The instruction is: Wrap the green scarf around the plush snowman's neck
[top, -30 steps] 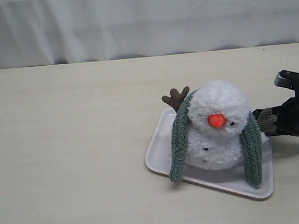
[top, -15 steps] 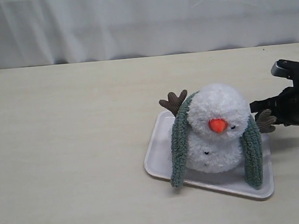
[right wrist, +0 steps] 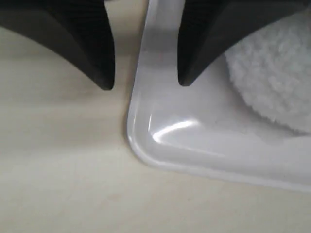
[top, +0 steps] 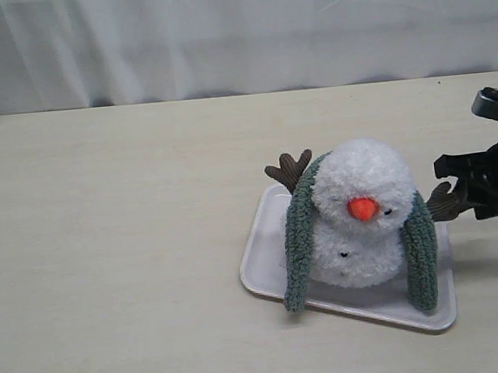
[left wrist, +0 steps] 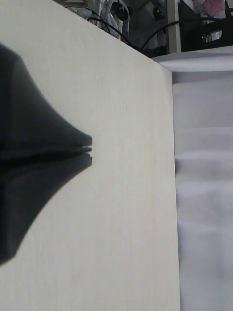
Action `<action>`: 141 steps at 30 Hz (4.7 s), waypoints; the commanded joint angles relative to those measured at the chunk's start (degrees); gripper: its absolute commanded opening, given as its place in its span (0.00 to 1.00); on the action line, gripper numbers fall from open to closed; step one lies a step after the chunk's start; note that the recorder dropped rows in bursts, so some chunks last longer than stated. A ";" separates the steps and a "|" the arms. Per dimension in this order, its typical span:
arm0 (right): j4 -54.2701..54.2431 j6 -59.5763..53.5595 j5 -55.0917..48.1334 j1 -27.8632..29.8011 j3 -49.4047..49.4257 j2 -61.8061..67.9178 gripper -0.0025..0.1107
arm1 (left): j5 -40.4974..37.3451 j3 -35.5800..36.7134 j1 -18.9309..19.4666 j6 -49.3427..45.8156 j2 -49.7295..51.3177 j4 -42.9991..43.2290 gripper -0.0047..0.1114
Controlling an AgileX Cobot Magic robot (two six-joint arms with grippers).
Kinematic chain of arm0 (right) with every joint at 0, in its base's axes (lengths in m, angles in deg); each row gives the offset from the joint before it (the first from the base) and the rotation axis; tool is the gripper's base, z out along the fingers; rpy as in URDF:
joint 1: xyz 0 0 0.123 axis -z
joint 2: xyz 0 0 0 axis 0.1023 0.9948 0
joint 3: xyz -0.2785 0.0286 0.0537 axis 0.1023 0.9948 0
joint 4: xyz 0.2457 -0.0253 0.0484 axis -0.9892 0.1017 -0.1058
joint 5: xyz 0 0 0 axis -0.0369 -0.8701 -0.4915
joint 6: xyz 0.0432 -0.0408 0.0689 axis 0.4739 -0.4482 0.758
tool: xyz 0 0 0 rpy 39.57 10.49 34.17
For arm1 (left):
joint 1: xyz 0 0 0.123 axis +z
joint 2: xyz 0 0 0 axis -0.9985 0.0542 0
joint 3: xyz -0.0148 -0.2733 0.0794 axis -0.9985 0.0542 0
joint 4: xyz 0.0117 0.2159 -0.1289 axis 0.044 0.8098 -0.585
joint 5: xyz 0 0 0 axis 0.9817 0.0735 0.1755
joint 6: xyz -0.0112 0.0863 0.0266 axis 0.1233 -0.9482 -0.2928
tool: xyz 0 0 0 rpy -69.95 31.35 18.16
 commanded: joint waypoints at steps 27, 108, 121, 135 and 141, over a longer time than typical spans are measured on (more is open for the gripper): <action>-18.11 -15.87 10.91 0.17 17.21 -3.40 0.33 | 0.82 0.19 0.00 0.11 -0.15 -0.06 0.04; -31.62 -34.54 7.66 0.18 4.48 -17.44 0.34 | 0.92 0.19 0.00 0.11 -0.15 -0.06 0.04; -27.58 -30.21 -2.71 0.18 4.59 -41.13 0.06 | 0.43 0.19 0.00 0.11 -0.15 -0.06 0.04; -18.53 -21.30 -4.55 0.18 4.59 -52.72 0.06 | 0.43 0.19 0.00 0.11 -0.15 -0.06 0.04; -20.05 -21.30 -6.30 0.18 4.59 -52.72 0.06 | 0.43 0.19 0.00 0.11 -0.15 -0.06 0.04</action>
